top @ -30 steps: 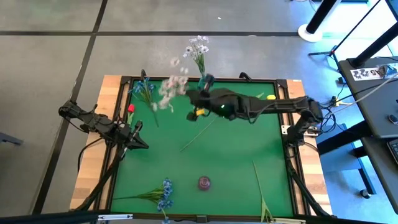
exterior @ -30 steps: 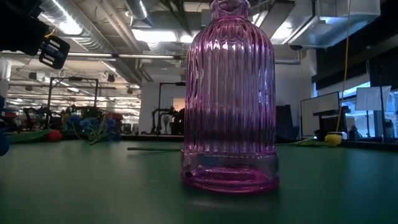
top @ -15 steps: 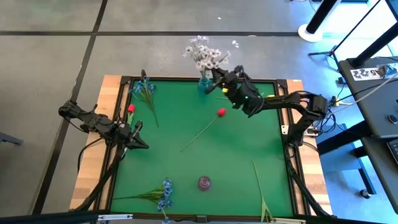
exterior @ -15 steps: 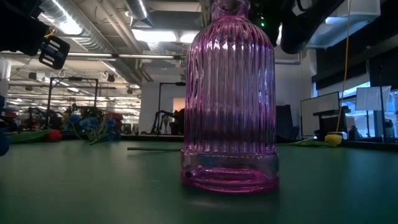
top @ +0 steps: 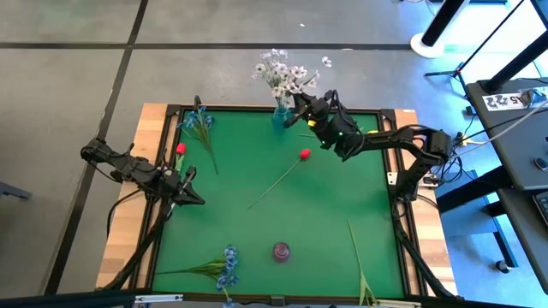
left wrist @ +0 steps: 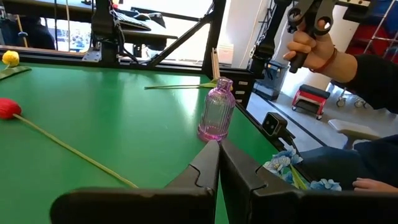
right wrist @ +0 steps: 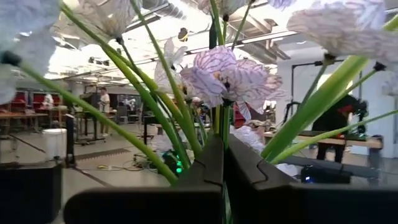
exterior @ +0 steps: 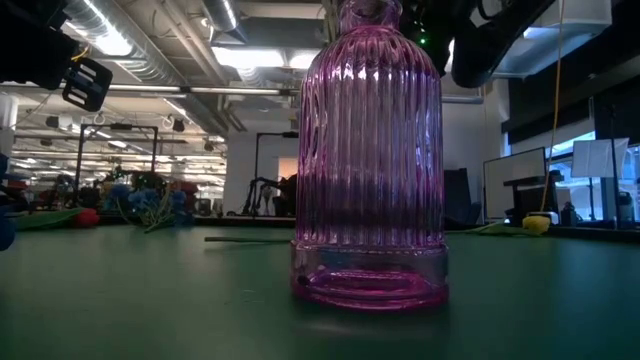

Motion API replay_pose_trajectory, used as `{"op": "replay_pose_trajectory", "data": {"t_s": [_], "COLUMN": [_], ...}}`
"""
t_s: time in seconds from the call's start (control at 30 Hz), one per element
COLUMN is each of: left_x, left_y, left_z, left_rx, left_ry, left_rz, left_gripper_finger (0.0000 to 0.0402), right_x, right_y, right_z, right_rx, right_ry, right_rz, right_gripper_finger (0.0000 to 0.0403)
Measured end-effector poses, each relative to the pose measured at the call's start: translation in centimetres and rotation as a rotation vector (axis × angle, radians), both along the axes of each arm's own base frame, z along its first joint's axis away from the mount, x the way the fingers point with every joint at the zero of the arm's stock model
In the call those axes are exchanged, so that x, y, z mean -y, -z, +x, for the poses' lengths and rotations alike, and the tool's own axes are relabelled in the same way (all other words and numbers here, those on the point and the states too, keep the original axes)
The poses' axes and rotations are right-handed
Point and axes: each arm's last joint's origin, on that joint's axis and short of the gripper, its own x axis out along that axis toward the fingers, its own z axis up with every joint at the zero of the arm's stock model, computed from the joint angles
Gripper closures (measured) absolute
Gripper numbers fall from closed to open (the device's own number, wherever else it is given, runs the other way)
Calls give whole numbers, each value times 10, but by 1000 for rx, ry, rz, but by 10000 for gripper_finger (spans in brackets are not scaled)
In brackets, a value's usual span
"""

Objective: Sort flowers into vase by color
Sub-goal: Put the white flowers into the blue flower vase

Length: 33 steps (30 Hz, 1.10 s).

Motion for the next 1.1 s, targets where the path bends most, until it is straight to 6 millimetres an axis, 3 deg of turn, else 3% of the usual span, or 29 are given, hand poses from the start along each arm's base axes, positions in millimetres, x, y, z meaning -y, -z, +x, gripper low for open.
{"op": "replay_pose_trajectory", "data": {"t_s": [0.57, 0.8, 1.1], "left_x": [0, 0, 0], "left_y": [0, 0, 0], "left_z": [0, 0, 0], "left_rx": [0, 0, 0], "left_ry": [0, 0, 0], "left_rz": [0, 0, 0], "left_gripper_finger": [392, 392, 392], "right_x": [15, 21, 18], "right_y": [22, 28, -7], "right_z": [3, 14, 14], "right_rx": [-181, -383, -542], "right_ry": [2, 90, 120], "right_rz": [138, 376, 792], "right_gripper_finger": [389, 308, 201]}}
